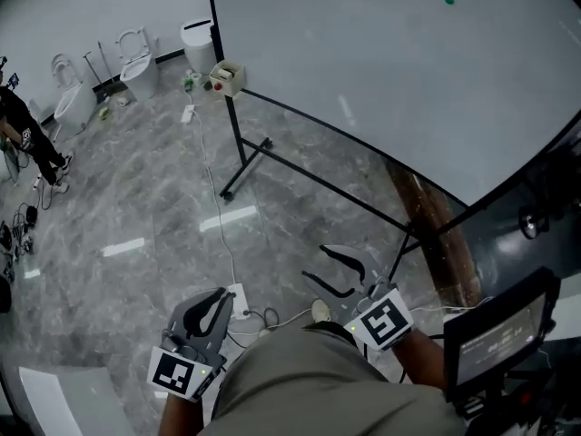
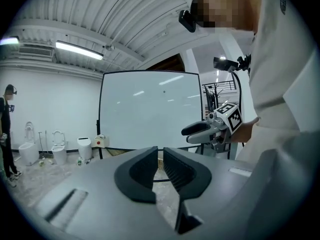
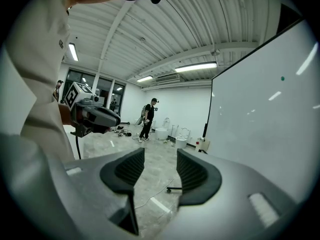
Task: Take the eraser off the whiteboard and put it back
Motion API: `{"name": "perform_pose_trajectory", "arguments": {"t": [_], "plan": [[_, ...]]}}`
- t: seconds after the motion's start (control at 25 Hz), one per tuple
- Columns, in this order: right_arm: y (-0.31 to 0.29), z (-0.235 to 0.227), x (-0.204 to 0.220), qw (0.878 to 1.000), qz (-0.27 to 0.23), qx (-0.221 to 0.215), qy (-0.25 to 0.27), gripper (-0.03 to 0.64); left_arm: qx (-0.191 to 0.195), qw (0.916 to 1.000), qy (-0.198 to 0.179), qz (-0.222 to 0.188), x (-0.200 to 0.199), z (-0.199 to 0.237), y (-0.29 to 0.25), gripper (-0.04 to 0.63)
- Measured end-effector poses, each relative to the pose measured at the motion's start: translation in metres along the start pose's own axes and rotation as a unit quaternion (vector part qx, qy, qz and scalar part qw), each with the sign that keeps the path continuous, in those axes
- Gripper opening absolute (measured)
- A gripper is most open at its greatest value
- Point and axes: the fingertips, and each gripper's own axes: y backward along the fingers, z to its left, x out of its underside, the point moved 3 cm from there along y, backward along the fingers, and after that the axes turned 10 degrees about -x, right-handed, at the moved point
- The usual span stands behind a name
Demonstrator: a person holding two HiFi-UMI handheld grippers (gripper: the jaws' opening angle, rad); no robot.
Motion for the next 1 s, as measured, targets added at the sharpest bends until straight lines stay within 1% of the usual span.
{"name": "perform_pose_trajectory", "arguments": {"t": [0.24, 0.56, 1.0], "plan": [[-0.006, 0.044, -0.015, 1.000, 0.001, 0.015, 0.010, 0.204, 0.030, 0.9995, 0.001, 0.005, 0.014, 0.007, 0.032, 0.040], [-0.020, 0.101, -0.017, 0.999, 0.016, 0.033, 0.018, 0.198, 0.062, 0.9980, 0.005, -0.009, 0.039, 0.021, 0.068, 0.040], [-0.023, 0.101, -0.017, 0.999, 0.031, 0.036, 0.018, 0.193, 0.075, 0.9971, 0.009, -0.010, 0.040, 0.022, 0.062, 0.040]]}}
